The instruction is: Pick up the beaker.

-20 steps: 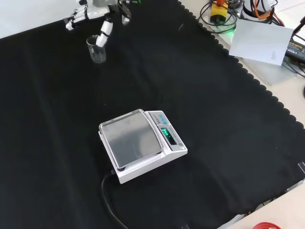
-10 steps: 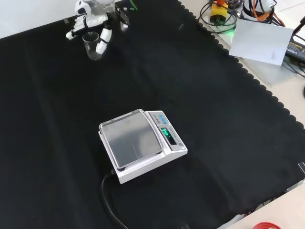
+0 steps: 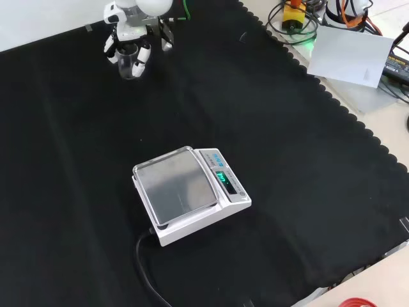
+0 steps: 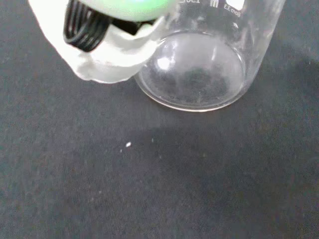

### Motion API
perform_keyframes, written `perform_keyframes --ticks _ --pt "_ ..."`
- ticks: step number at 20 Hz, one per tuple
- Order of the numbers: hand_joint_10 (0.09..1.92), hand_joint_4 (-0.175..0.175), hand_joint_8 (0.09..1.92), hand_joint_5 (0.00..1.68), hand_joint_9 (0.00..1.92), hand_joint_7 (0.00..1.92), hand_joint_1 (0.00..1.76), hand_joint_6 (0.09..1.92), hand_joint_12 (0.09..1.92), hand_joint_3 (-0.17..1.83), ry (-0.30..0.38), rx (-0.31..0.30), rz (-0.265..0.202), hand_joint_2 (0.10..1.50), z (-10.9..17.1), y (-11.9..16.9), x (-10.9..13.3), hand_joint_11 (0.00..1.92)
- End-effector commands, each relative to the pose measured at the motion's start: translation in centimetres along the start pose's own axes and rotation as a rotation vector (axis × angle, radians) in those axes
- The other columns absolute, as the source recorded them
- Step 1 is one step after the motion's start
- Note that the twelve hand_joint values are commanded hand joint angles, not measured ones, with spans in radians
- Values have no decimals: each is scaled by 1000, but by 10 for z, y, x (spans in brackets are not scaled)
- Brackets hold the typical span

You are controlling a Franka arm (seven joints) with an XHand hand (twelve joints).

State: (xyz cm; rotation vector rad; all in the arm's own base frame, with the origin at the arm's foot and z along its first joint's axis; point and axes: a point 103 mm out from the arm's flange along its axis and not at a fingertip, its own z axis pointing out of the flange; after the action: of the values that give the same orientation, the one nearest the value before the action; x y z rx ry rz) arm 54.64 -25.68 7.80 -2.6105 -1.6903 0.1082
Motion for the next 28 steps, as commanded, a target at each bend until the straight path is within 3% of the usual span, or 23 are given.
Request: perform_keyframes --ticks 1,10,16,23,28 --pt "850 36 1170 931 1156 947 1196 1210 864 621 -5 -55 21 822 -8 3 1 1275" --pt "912 54 1192 958 1168 975 1219 1232 785 695 -2 -63 -2 791 -41 -8 5 1313" --pt "914 54 1192 958 1168 975 1219 1235 784 699 4 -81 -33 788 -77 -24 22 1313" --pt "916 55 1187 955 1169 981 1219 1240 786 704 6 -107 -139 785 -109 -52 80 1317" --pt "918 56 1178 965 1171 992 1222 1229 788 719 1 -116 -233 772 -128 -81 150 1319"
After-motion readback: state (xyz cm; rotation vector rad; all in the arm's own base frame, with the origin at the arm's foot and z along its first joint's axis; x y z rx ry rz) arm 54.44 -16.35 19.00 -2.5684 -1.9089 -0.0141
